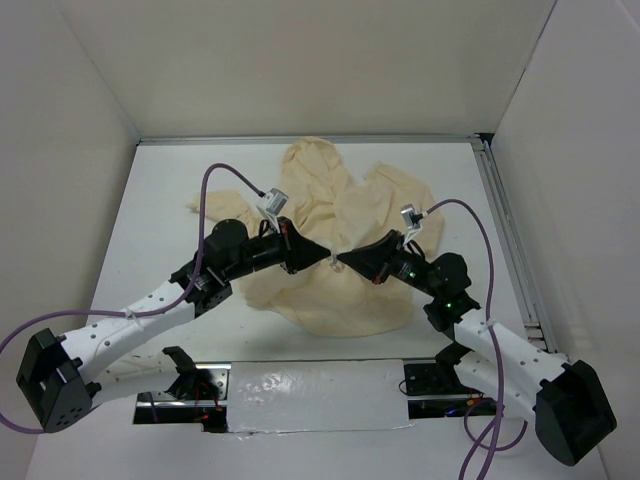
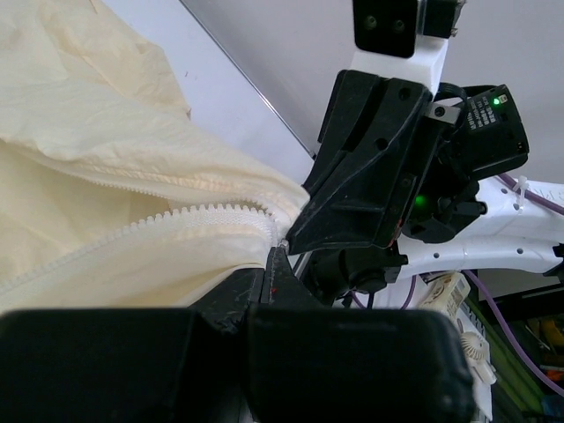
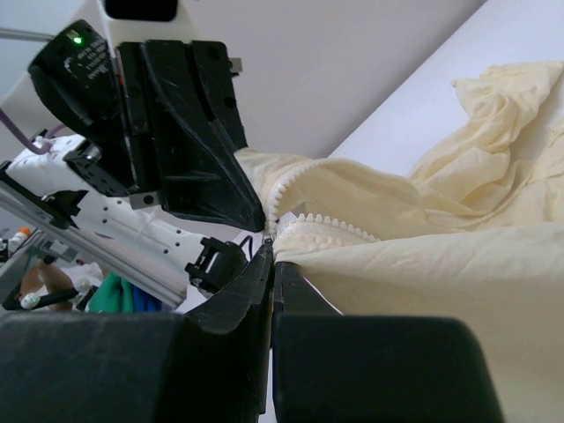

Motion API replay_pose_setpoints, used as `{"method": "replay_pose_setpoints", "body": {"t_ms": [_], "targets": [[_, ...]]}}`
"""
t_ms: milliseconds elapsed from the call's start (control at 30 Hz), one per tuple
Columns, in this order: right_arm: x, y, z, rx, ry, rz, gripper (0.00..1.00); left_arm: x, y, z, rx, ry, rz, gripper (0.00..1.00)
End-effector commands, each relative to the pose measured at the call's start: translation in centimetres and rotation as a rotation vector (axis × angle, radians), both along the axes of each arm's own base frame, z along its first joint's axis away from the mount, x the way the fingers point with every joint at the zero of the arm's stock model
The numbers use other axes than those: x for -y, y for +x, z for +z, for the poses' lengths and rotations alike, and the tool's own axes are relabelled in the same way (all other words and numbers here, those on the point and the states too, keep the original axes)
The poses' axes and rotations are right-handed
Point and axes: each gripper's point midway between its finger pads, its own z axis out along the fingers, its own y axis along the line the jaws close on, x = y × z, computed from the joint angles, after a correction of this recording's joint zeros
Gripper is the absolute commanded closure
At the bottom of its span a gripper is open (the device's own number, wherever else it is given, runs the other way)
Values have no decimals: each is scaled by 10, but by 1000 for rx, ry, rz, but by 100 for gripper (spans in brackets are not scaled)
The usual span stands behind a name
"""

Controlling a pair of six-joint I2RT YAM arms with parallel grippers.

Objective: Zip up the jacket

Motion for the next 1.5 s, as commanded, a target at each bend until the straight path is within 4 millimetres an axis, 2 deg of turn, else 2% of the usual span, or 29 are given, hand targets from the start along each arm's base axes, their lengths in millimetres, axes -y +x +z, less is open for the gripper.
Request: {"method": "replay_pose_setpoints", "body": {"t_ms": [0, 200, 300, 500, 567, 633, 767, 900, 933, 967, 1067, 1100, 1167, 1200, 1233, 1300, 1333, 1400, 1467], "targets": [[8, -9, 37, 126, 92, 0, 100, 3, -9, 11, 59, -30, -50, 100], [12, -10, 47, 141, 126, -2, 100, 5, -22, 12, 67, -58, -123, 100], [9, -9, 46, 131, 116, 7, 100, 7, -29, 16, 90, -79, -166, 100], [9, -9, 48, 129, 121, 13, 100, 9, -29, 15, 67, -77, -177, 99], [9, -10, 47, 128, 115, 16, 100, 10, -29, 15, 72, -74, -180, 82], [7, -10, 44, 116, 106, 17, 100, 11, -29, 14, 69, -77, -181, 76], [6, -12, 43, 117, 100, 28, 100, 12, -27, 15, 75, -80, -180, 80], [4, -13, 45, 121, 96, 39, 100, 15, -26, 13, 70, -73, -190, 78], [3, -14, 46, 125, 97, 43, 100, 16, -25, 13, 66, -73, -187, 86], [3, -15, 47, 126, 98, 46, 100, 16, -24, 12, 65, -71, -187, 88], [1, -16, 46, 122, 94, 56, 100, 18, -22, 12, 63, -69, -186, 87], [0, -16, 45, 114, 96, 54, 100, 18, -21, 12, 67, -72, -184, 99], [0, -16, 46, 113, 98, 51, 100, 18, -22, 11, 74, -76, -184, 100], [1, -14, 45, 106, 97, 41, 100, 18, -25, 5, 77, -72, -198, 100], [1, -13, 45, 102, 93, 34, 100, 17, -28, 11, 113, -93, -207, 100], [2, -6, 43, 84, 87, -1, 100, 15, -34, 5, 130, -95, -226, 100], [2, -3, 42, 84, 84, -15, 100, 15, -38, 10, 163, -105, -236, 100], [6, 3, 49, 90, 103, -52, 100, 20, -48, 8, 200, -81, -269, 100], [9, 9, 59, 97, 134, -95, 100, 23, -53, -6, 165, -34, -266, 100]]}}
